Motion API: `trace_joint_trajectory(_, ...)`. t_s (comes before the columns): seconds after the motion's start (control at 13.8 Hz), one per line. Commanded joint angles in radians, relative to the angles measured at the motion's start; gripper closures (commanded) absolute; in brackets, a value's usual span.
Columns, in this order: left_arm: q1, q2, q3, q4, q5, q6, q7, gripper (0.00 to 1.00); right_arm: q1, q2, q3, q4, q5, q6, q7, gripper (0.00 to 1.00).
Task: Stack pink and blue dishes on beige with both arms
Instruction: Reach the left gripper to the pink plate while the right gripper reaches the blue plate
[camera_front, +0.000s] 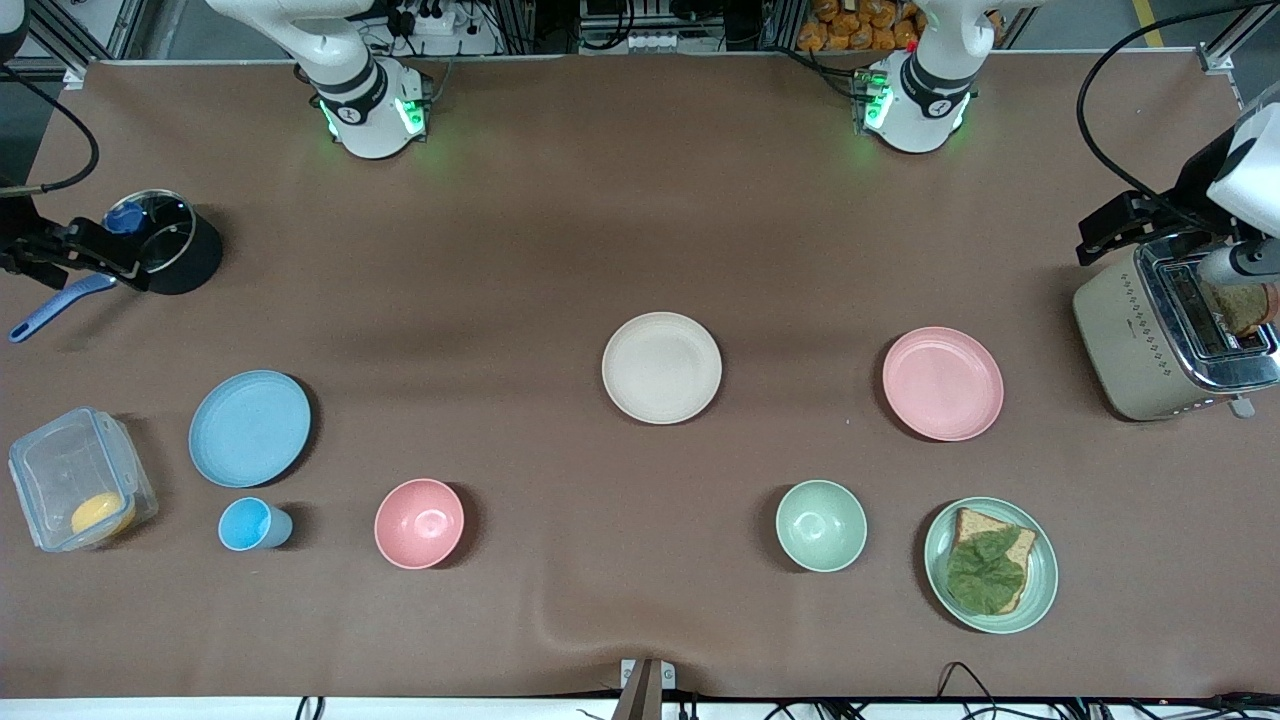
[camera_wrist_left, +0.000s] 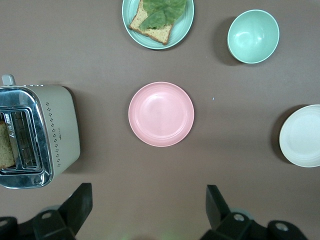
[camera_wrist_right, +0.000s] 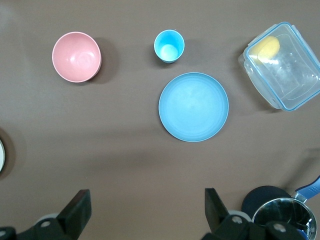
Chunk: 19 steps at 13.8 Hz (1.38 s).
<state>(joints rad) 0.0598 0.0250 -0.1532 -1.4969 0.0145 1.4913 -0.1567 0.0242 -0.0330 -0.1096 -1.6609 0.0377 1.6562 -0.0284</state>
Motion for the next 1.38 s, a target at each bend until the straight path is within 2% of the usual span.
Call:
trace_joint_trajectory(0.0, 0.017, 0.001, 0.007, 0.017, -0.019, -0.02, 0.028, 0.0, 0.007, -0.002, -0.001, 0.001, -0.013, -0.003, 0.001, 0.0)
trace_joint_trajectory(0.36, 0.048, 0.061, 0.009, 0.015, -0.005, -0.016, 0.026, 0.0, 0.008, 0.004, -0.001, -0.002, -0.019, 0.007, 0.001, 0.0)
trace_joint_trajectory(0.51, 0.076, 0.119, 0.009, -0.017, -0.005, 0.004, 0.026, 0.0, 0.005, 0.021, -0.001, -0.038, -0.067, 0.014, 0.001, 0.0)
trace_joint_trajectory(0.65, 0.094, 0.141, 0.011, -0.122, -0.005, 0.142, 0.026, 0.0, -0.009, 0.065, -0.004, -0.089, -0.076, 0.069, 0.001, 0.0)
trace_joint_trajectory(0.95, 0.117, 0.142, 0.009, -0.389, 0.05, 0.482, 0.023, 0.0, -0.081, 0.254, -0.005, -0.077, -0.062, 0.135, -0.001, 0.0)
trace_joint_trajectory(1.31, 0.133, 0.15, 0.006, -0.615, 0.048, 0.762, 0.013, 0.0, -0.156, 0.407, -0.001, -0.086, -0.047, 0.26, -0.047, 0.0)
